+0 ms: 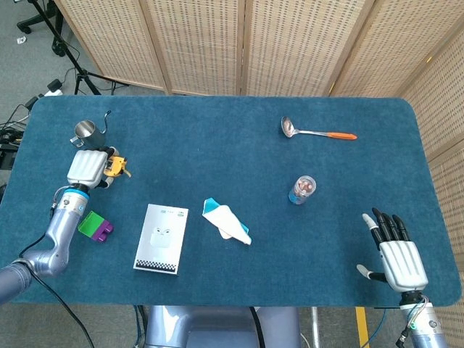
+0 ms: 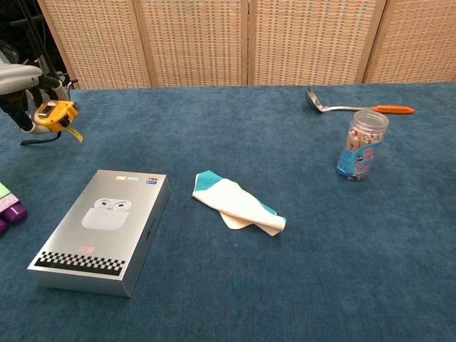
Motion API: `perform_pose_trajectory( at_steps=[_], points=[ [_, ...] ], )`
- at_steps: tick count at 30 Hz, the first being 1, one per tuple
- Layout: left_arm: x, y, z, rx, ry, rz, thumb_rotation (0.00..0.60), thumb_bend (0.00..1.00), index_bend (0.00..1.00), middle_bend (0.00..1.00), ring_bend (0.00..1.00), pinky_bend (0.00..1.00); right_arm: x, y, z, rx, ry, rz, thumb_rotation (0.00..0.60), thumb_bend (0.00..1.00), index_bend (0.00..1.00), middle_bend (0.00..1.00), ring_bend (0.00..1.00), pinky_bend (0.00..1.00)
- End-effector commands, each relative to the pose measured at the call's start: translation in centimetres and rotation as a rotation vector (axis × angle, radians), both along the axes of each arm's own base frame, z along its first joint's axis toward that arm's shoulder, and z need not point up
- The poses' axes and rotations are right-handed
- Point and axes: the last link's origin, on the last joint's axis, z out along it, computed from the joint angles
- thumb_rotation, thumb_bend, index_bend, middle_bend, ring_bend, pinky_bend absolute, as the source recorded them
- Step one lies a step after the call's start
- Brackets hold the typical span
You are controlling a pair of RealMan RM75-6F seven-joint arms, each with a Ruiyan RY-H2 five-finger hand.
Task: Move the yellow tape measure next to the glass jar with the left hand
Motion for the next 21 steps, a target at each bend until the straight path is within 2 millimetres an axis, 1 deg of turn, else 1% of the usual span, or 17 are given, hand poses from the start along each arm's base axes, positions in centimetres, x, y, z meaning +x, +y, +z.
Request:
perform_pose_trajectory(
  at_steps=[1, 5, 10, 11, 21],
  points=[
    [1.7, 0.5, 0.8, 0.017, -0.004, -0.029, 0.6, 0.48, 0.74, 0.39, 0.36, 0.41, -0.1, -0.1, 0.1, 0.002, -0.003, -0.006, 0.6, 0.0, 0.0, 0.0, 0.0, 0.0],
    [3.4, 1.1, 0.7, 0.01, -0.029, -0.04, 0.6, 0.48, 0.74, 0.39, 0.36, 0.41, -0.4, -0.2, 0.3, 0.004, -0.014, -0.017, 0.6, 0.0, 0.0, 0.0, 0.0, 0.0],
    [5.4, 2.0, -0.2, -0.01, -0.038, -0.056, 0.6, 0.48, 0.74, 0.39, 0.36, 0.41, -0.8, -0.5, 0.4, 0.01, -0.025, -0.038, 0.6, 0.0, 0.0, 0.0, 0.0, 0.0],
    [6.7, 2.5, -0.9, -0.021, -0.041, -0.076, 0.6, 0.48, 0.74, 0.39, 0.36, 0.41, -0.9, -0.7, 0.5, 0.007, -0.031, -0.044, 0.6, 0.0, 0.0, 0.0, 0.0, 0.0],
    [13.1, 5.0, -4.6, -0.069, -0.035, -0.157, 0.6, 0.48, 0.74, 0.39, 0.36, 0.41, -1.0, -0.8, 0.8, -0.005, -0.055, -0.027, 0.6, 0.0, 0.0, 0.0, 0.0, 0.0]
  ],
)
